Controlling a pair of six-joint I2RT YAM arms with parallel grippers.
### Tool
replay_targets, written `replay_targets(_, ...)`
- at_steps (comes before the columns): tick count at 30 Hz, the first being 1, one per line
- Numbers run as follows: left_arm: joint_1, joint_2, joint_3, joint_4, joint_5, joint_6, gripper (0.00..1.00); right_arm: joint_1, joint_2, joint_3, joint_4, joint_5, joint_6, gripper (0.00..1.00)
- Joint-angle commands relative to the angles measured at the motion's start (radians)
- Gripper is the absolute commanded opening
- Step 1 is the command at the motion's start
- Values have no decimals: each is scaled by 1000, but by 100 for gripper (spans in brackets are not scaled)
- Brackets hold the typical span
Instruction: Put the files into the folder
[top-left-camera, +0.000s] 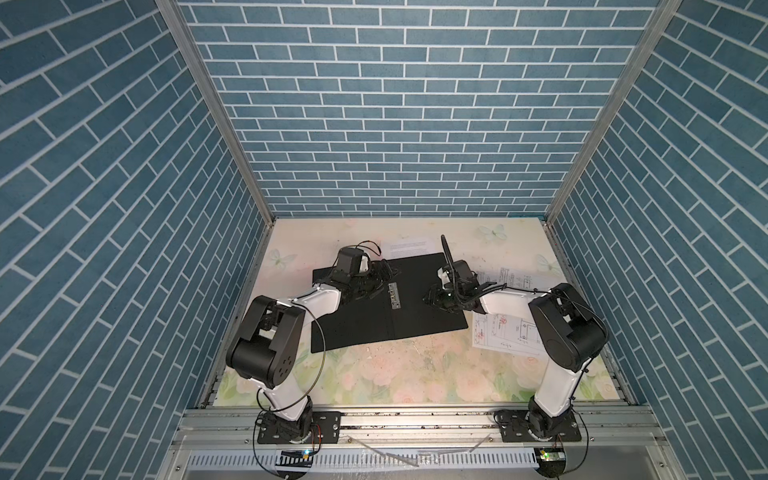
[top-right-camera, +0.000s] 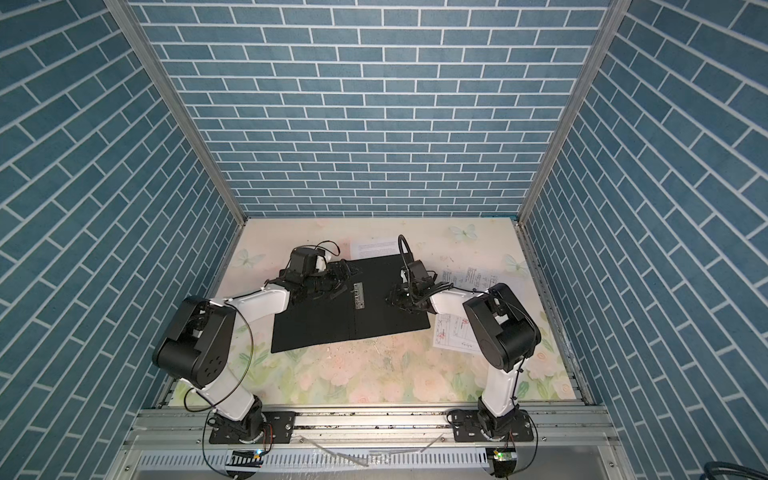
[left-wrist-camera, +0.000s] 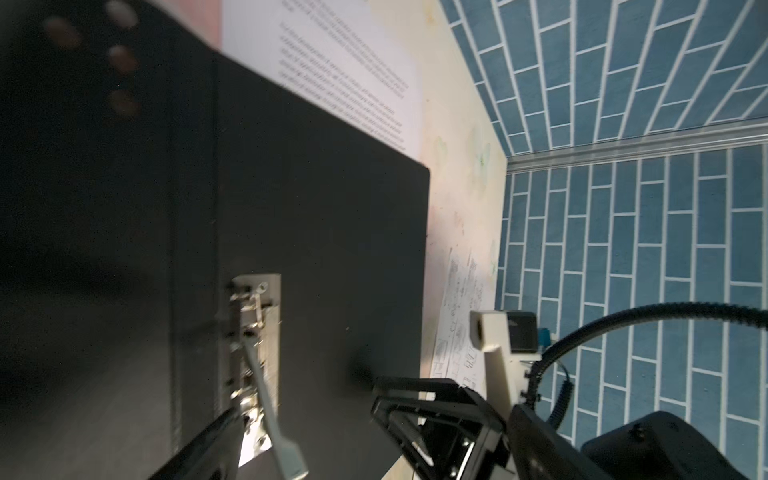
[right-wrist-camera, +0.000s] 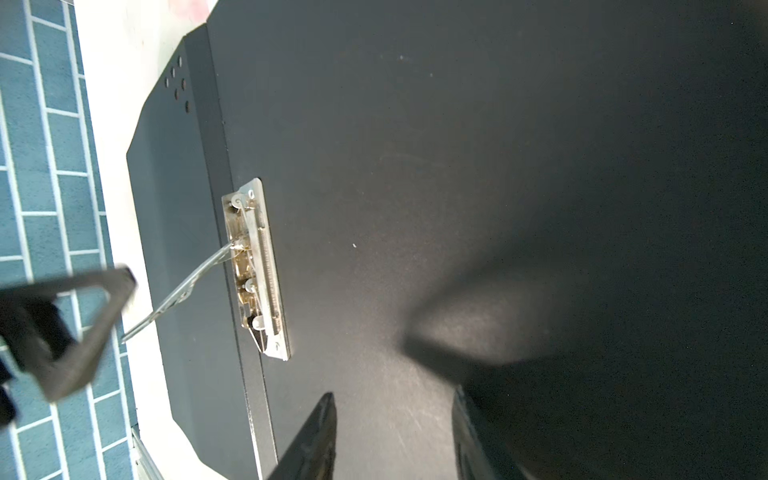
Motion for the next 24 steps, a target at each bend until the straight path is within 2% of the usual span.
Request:
replay_targets(1,0,-50,-51,-53,-27,27,100,-7,35,28,-31,-3,-42,46)
replay_targets(5,-19,-78,-110,-31,-20,-1,100,-9,44,32,-32,-6,-45,46)
replay_targets(9,-72,-48,-120,85,7,-81,100,-10,53,38,-40,-6,-49,46)
replay_targets(16,-94,77,-64,250,40,-183,100,-11,52,31,-57,9,-55,46)
replay_targets(24,-84,166,38,287,36,-201,99,-11,55,28,-57,9,-50,46)
